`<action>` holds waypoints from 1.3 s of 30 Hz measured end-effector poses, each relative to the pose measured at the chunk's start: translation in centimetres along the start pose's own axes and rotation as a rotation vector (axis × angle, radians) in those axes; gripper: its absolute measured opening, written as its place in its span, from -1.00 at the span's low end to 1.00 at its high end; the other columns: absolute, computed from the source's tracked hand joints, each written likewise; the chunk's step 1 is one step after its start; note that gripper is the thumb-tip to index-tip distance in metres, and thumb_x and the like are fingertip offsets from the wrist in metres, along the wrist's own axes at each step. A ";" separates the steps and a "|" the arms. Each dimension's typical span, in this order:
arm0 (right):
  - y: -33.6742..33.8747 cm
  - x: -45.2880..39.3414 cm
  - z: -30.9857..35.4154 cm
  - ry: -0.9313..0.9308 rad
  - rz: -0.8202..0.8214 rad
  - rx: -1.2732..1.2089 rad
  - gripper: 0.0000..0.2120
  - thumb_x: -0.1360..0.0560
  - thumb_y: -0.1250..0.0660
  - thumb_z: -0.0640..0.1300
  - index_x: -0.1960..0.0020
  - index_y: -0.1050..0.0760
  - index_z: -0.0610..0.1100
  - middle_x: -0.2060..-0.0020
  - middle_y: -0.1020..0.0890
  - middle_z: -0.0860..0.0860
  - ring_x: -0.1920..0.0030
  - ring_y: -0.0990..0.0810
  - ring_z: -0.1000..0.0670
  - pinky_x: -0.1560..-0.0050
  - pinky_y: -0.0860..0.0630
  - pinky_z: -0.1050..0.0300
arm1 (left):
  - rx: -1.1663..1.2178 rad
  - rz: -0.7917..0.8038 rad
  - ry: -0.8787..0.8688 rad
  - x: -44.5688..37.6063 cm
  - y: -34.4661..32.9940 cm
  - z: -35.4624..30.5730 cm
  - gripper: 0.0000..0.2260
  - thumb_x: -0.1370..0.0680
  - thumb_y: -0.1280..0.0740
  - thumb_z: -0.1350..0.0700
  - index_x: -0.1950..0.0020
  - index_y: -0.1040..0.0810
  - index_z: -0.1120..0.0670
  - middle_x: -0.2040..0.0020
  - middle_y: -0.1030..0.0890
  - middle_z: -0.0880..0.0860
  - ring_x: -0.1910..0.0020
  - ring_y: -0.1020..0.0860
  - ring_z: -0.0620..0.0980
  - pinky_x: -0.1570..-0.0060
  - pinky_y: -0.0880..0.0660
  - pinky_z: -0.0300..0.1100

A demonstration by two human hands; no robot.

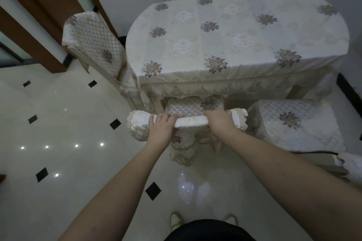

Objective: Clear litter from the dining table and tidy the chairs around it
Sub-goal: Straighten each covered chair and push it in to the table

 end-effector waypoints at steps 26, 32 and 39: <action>0.7 8.0 -0.9 0.042 -0.029 -0.027 -0.29 -0.48 -0.29 -0.02 -0.54 -0.04 -0.04 -0.51 -0.17 -0.03 -0.50 -0.14 -0.04 -0.43 -0.12 -0.06 | 0.079 0.207 -0.012 0.8 0.2 1.0 -0.19 -0.40 -0.31 -0.22 -0.54 0.04 -0.14 -0.52 -0.12 0.06 -0.51 -0.05 0.07 -0.45 0.09 0.21; 3.9 13.9 -1.3 -0.068 -0.160 -0.024 -0.33 -0.52 -0.24 0.06 -0.54 -0.06 -0.03 -0.50 -0.19 -0.02 -0.49 -0.15 -0.04 -0.43 -0.08 -0.01 | 0.033 0.278 -0.031 1.5 0.6 0.3 -0.32 -0.49 -0.16 -0.28 -0.53 -0.08 -0.06 -0.51 -0.18 0.10 -0.50 -0.09 0.13 -0.44 0.03 0.18; 3.4 24.1 -5.2 -0.307 -0.265 -0.075 -0.36 -0.54 -0.20 0.09 -0.54 -0.05 0.01 -0.51 -0.17 0.00 -0.51 -0.10 -0.03 -0.48 -0.02 -0.06 | 0.133 -0.020 -0.337 5.1 2.6 -8.0 -0.49 -0.49 -0.28 -0.11 -0.41 -0.36 0.02 -0.35 -0.43 0.09 -0.35 -0.36 0.11 -0.33 -0.19 0.09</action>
Point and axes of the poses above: each hand's wrist, its own x-axis away from the middle knuckle, its own y-axis out of the back of the hand, z = x × y, the point moved 6 cm from there along -x, towards the middle knuckle
